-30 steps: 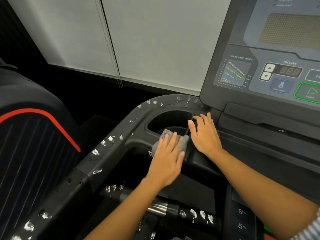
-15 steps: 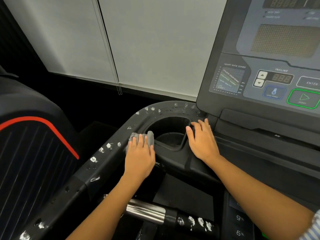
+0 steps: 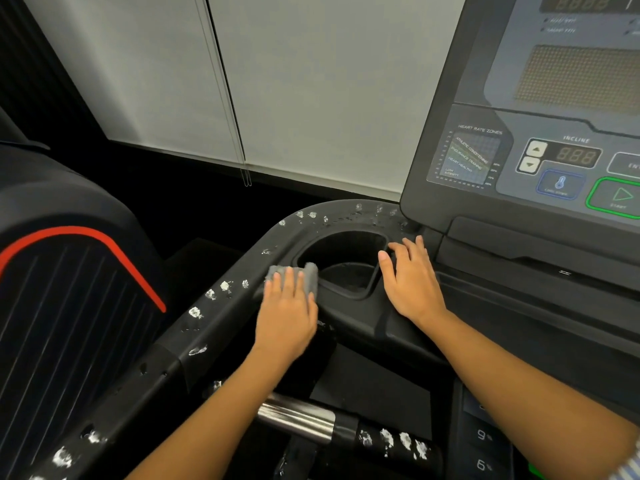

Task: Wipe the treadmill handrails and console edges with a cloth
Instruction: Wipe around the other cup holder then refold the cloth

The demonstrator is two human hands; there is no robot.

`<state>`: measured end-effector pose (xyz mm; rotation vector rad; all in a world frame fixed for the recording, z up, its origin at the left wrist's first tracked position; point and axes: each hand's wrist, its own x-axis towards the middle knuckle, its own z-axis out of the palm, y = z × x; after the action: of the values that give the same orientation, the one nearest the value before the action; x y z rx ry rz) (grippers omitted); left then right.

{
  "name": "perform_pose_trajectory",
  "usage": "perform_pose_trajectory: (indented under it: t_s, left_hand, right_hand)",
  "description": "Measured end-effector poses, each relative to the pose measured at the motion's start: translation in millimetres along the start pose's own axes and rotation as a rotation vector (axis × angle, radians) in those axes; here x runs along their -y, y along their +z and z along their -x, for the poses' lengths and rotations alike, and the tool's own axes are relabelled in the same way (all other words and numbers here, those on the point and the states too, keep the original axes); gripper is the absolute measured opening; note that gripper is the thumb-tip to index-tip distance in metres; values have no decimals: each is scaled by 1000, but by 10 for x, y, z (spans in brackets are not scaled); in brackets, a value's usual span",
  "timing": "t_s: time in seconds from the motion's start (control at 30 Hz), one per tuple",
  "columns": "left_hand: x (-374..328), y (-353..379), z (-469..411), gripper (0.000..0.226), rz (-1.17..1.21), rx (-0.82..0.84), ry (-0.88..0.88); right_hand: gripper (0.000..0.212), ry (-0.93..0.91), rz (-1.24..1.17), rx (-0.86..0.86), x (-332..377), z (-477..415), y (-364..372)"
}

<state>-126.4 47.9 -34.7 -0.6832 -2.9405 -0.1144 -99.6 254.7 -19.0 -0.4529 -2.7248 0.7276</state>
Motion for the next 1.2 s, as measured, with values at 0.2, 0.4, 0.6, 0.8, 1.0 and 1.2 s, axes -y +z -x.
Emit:
perform_pose_trajectory:
  t_s: [0.2, 0.4, 0.6, 0.8, 1.0, 1.2]
  left_hand:
    - [242, -30, -225, 64, -128, -22, -26]
    - [330, -85, -511, 54, -137, 27, -94]
    - [205, -59, -411, 56, -164, 36, -209]
    - [330, -49, -563, 55, -126, 49, -190]
    - [392, -57, -806, 55, -82, 87, -198]
    - [273, -4, -525, 53, -90, -96, -131]
  right_hand:
    - [50, 7, -15, -5, 1, 20, -16]
    - [49, 5, -20, -4, 17, 25, -23]
    - [49, 14, -20, 6, 15, 30, -21]
    - [49, 18, -7, 16, 22, 29, -29]
    - [50, 17, -9, 9, 13, 9, -19]
    - [50, 7, -11, -1, 0, -11, 3]
